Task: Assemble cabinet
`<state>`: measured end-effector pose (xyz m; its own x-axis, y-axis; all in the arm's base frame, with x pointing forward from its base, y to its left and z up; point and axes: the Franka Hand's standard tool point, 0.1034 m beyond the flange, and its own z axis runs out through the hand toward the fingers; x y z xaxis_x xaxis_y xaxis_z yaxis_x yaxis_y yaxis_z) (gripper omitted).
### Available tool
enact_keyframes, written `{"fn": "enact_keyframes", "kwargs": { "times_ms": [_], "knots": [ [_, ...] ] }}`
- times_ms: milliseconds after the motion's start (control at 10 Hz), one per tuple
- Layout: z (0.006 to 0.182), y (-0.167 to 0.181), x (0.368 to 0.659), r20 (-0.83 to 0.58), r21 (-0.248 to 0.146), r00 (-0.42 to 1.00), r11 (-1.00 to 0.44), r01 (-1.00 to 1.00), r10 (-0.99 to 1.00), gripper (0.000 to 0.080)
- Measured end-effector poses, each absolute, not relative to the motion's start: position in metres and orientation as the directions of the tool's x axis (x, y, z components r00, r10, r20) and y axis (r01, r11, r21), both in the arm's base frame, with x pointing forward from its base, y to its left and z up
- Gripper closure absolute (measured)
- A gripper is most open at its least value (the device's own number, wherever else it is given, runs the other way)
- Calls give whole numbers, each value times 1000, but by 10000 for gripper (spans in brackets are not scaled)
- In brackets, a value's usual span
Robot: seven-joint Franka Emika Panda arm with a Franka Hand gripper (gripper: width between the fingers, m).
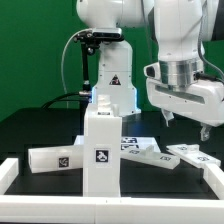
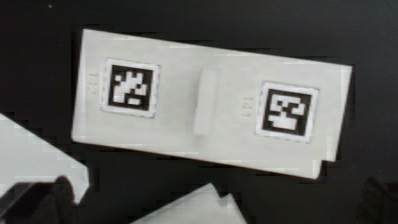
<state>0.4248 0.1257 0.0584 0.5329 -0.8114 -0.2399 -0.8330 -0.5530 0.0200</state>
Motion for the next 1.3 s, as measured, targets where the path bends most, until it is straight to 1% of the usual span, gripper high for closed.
{"fn": "enact_keyframes", "kwargs": {
  "times_ms": [100, 200, 300, 400, 600, 800, 900, 1000, 1100, 1300],
  "knots": [
    [59, 113, 424, -241, 28, 601, -624, -781, -763, 2],
    [68, 107, 428, -258, 35, 623, -652, -758, -738, 2],
    [81, 108, 434, -266, 47, 664, -698, -715, -699, 2],
    [85, 115, 439, -253, 48, 691, -722, -690, -677, 2],
    [83, 114, 438, -254, 48, 689, -721, -692, -678, 2],
    [83, 104, 446, -279, 45, 745, -784, -620, -605, 2],
    [94, 101, 460, -293, 42, 774, -816, -577, -562, 2],
    [104, 104, 474, -300, 47, 814, -860, -508, -497, 2],
    [110, 110, 484, -305, 46, 826, -874, -484, -473, 2],
    [109, 111, 483, -309, 46, 818, -866, -497, -486, 2]
  ]
}}
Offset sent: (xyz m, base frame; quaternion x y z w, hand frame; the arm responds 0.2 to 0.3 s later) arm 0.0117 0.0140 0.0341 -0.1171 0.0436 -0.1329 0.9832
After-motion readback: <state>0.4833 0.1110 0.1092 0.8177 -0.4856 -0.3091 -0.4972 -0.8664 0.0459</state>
